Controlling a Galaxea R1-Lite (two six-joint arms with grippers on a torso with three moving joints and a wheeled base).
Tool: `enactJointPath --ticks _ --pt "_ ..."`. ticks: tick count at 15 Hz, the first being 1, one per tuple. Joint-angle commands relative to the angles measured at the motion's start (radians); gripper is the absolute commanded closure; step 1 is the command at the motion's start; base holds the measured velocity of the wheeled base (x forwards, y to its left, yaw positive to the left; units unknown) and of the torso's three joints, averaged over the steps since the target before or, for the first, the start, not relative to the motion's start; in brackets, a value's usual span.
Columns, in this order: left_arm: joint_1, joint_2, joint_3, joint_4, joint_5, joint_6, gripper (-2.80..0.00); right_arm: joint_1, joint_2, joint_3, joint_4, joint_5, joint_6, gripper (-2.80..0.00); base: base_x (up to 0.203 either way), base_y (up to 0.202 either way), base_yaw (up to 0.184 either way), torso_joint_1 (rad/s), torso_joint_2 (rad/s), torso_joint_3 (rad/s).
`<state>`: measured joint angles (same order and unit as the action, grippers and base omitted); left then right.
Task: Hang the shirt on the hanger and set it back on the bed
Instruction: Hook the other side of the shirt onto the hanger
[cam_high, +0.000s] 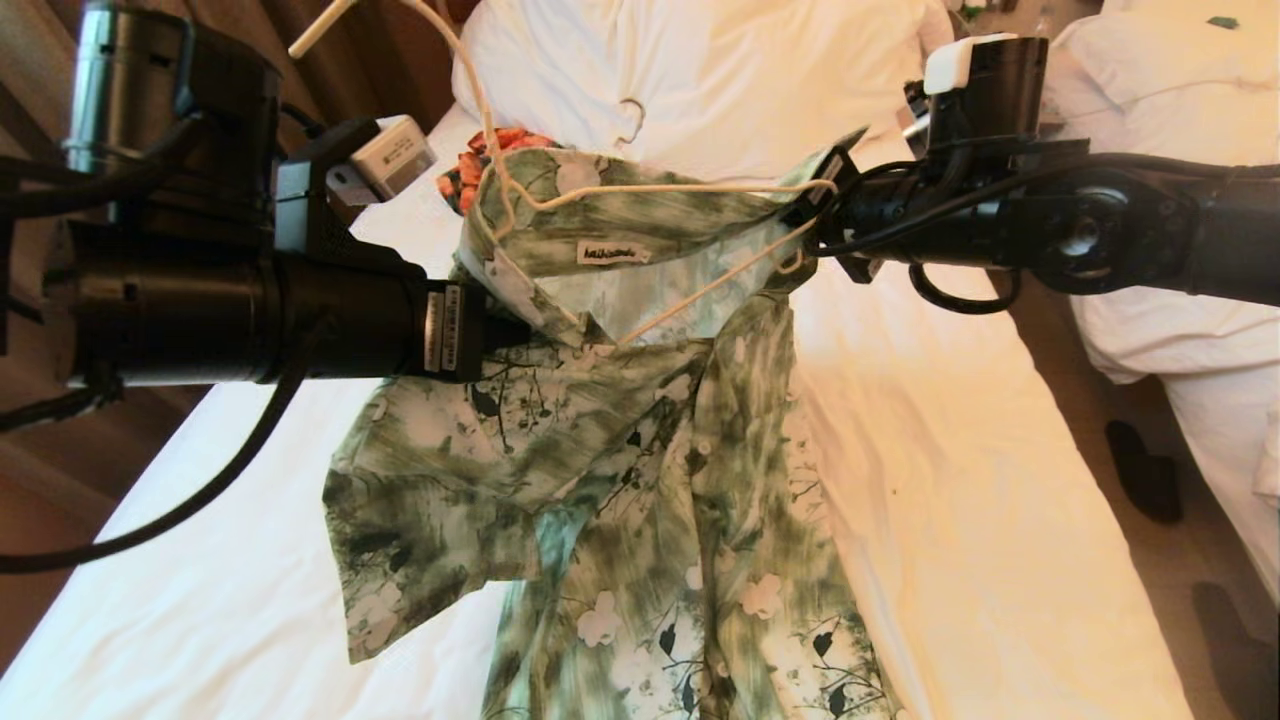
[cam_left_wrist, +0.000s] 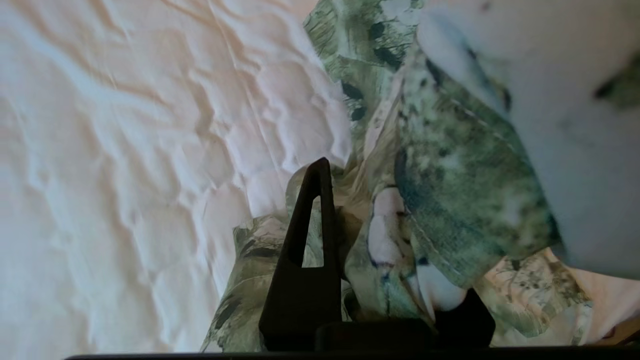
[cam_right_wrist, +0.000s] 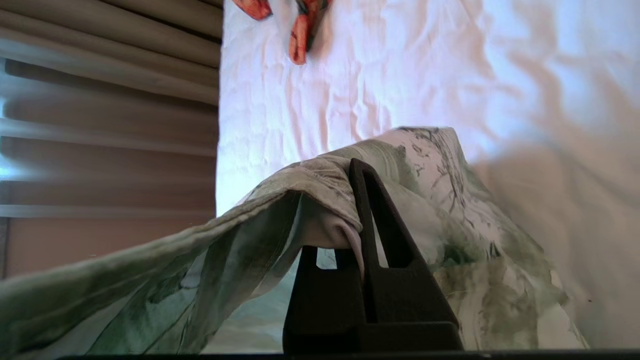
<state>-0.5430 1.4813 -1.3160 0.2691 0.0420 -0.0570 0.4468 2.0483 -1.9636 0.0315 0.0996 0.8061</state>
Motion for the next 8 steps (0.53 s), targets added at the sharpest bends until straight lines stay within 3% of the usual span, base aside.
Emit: enactJointPath --ticks 1,8 --pt "0.0 0.0 0.021 0.0 0.042 0.0 0.0 0.001 -0.008 0.0 0.019 0.002 0.004 0.0 0.0 0.0 0.0 0.0 0.0 0.0" --pt "0.019 -0.002 0.066 -0.05 0.115 0.052 0.0 0.022 0.004 0.008 0.067 0.0 0.002 0.0 0.0 0.0 0.0 0.0 0.0 0.0"
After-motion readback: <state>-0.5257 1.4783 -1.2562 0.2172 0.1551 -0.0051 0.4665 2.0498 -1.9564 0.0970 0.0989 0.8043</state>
